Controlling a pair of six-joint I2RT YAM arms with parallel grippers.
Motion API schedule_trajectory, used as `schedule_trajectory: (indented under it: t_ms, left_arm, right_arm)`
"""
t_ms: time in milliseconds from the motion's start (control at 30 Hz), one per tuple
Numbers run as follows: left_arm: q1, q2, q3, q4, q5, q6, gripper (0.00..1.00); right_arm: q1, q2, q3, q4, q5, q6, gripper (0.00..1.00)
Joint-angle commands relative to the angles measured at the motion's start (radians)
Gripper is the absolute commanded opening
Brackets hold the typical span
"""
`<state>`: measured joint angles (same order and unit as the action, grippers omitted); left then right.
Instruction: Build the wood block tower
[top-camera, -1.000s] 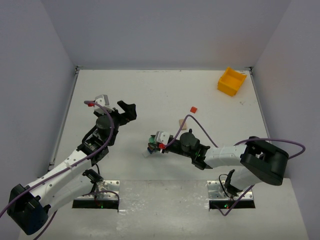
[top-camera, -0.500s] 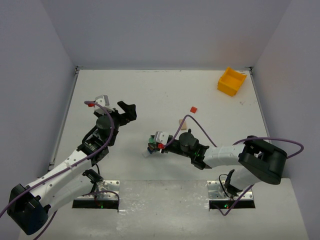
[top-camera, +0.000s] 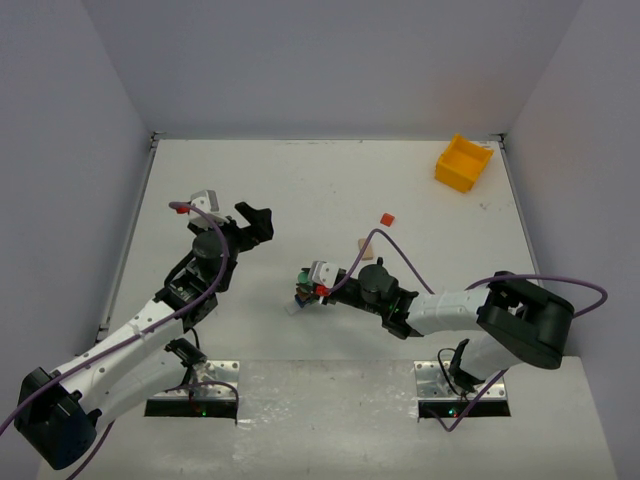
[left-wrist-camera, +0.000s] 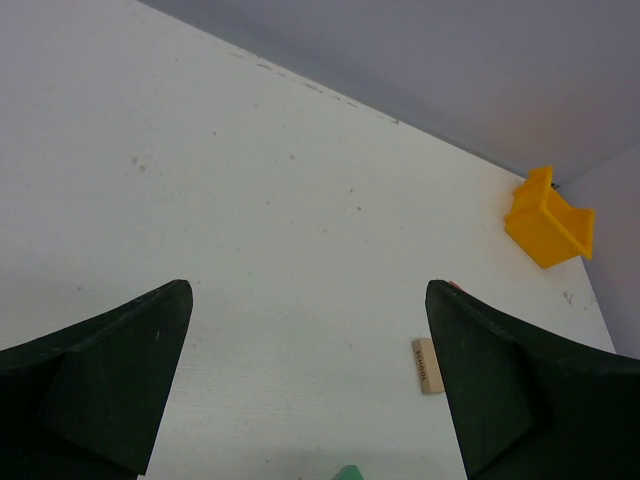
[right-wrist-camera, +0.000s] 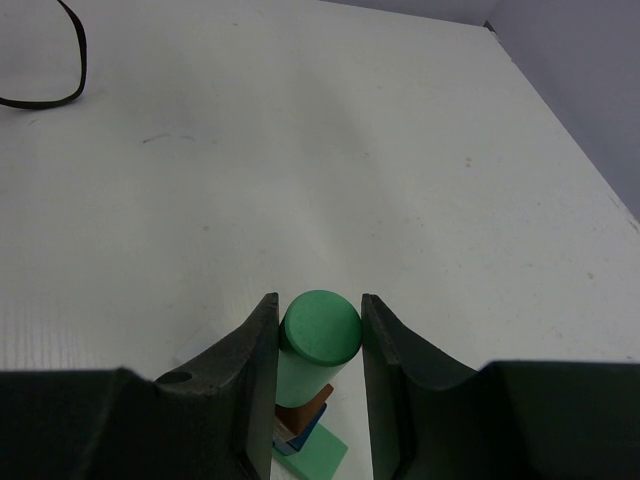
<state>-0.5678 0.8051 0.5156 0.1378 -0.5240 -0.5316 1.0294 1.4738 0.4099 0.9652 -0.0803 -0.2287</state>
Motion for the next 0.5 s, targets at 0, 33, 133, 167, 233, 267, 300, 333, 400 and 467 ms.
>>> schedule_trajectory:
  t_ms: [0,33,133,167,233,267,300,333,400,467]
  left_arm:
    - [0.002,-0.005,-0.006,0.039,-0.005,0.004,1.00]
    - [0.002,-0.006,-0.006,0.039,-0.005,0.004,1.00]
    - [0.002,-0.006,-0.006,0.040,-0.005,0.004,1.00]
    - [0.002,-0.005,-0.006,0.040,-0.006,0.005,1.00]
    - [0.002,-0.006,-0.007,0.040,-0.007,0.005,1.00]
    - [0.002,-0.006,-0.007,0.040,-0.008,0.005,1.00]
    - [0.002,-0.006,-0.008,0.040,-0.011,0.005,1.00]
    - [0.002,-0.005,-0.008,0.040,-0.014,0.003,1.00]
    - [0.002,-0.004,-0.008,0.039,-0.014,0.002,1.00]
    - [0.002,-0.004,-0.008,0.041,-0.012,0.002,1.00]
  right_arm:
    - [-0.005,0.006,0.027,0.081,0.006,-0.006,0.05]
    - [-0.004,0.006,0.028,0.081,0.007,-0.006,0.05]
    - [-0.005,0.010,0.030,0.081,0.007,-0.006,0.06]
    - [-0.005,0.010,0.030,0.081,0.006,-0.006,0.06]
    - [-0.005,0.011,0.030,0.081,0.008,-0.006,0.07]
    - [-0.005,0.011,0.031,0.081,0.008,-0.008,0.07]
    - [-0.005,0.013,0.032,0.081,0.007,-0.008,0.07]
    - [-0.005,0.014,0.031,0.080,0.007,-0.009,0.07]
    - [-0.005,0.014,0.030,0.081,0.006,-0.009,0.08]
    - [-0.005,0.014,0.030,0.081,0.009,-0.010,0.08]
